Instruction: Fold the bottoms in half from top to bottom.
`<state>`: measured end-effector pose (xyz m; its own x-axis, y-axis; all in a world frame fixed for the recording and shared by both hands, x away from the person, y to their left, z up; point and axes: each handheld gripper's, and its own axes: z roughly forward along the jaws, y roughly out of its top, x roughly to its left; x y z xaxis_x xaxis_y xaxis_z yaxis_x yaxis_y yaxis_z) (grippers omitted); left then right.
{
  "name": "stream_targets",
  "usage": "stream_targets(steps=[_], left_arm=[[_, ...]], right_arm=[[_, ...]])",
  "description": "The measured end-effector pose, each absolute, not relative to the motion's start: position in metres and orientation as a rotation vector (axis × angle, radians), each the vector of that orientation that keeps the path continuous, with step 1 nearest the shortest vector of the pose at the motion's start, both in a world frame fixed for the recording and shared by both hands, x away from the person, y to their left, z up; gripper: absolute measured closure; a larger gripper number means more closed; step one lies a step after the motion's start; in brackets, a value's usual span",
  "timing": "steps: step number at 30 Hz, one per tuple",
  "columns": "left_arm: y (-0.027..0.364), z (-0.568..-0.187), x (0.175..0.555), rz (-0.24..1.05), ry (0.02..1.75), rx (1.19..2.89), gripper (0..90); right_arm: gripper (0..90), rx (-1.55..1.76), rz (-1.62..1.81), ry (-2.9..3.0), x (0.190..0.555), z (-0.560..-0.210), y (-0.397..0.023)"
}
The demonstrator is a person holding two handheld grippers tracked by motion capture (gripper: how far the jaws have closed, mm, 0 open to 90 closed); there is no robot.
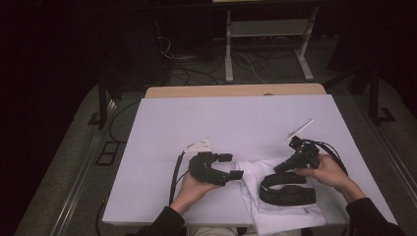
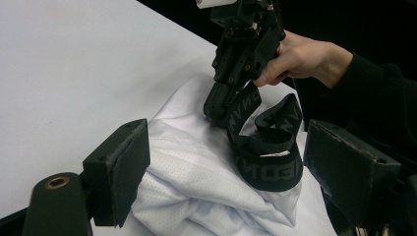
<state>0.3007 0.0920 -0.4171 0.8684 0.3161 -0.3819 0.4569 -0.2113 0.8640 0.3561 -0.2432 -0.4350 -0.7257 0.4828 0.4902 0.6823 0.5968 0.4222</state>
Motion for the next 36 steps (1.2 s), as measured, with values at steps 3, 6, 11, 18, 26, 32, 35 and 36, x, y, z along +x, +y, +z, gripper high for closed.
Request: stream_targets(steps=[3,6,11,18,26,32,35,36], left_arm=[[0.092,-0.417,0.301,-0.144,0.582,1.817,16.8],[0.092,-0.417,0.301,-0.144,0.582,1.817,16.8],[0.091,-0.417,0.300,-0.148,0.580,1.821,16.8],[0.091,-0.418,0.301,-0.153,0.580,1.821,16.8],[0.090,-0.419,0.301,-0.154,0.574,1.825,16.8],[0.090,-0.419,0.301,-0.153,0.576,1.822,16.8],[0.089,-0.419,0.301,-0.153,0.575,1.822,16.8],[0.089,-0.419,0.301,-0.153,0.575,1.822,16.8]], right_arm=[[88.4,-0.918,-0.849,-2.487,0.355,-0.435,-0.242],[88.5,-0.888,-0.854,-2.472,0.353,-0.434,-0.243],[88.5,-0.846,-0.843,-2.454,0.347,-0.433,-0.243],[88.6,-0.797,-0.851,-2.438,0.337,-0.428,-0.243],[88.6,-0.750,-0.857,-2.446,0.322,-0.424,-0.244],[88.6,-0.716,-0.843,-2.440,0.312,-0.425,-0.247],[88.6,-0.719,-0.832,-2.445,0.308,-0.427,-0.248],[88.6,-0.724,-0.830,-2.443,0.308,-0.427,-0.248]])
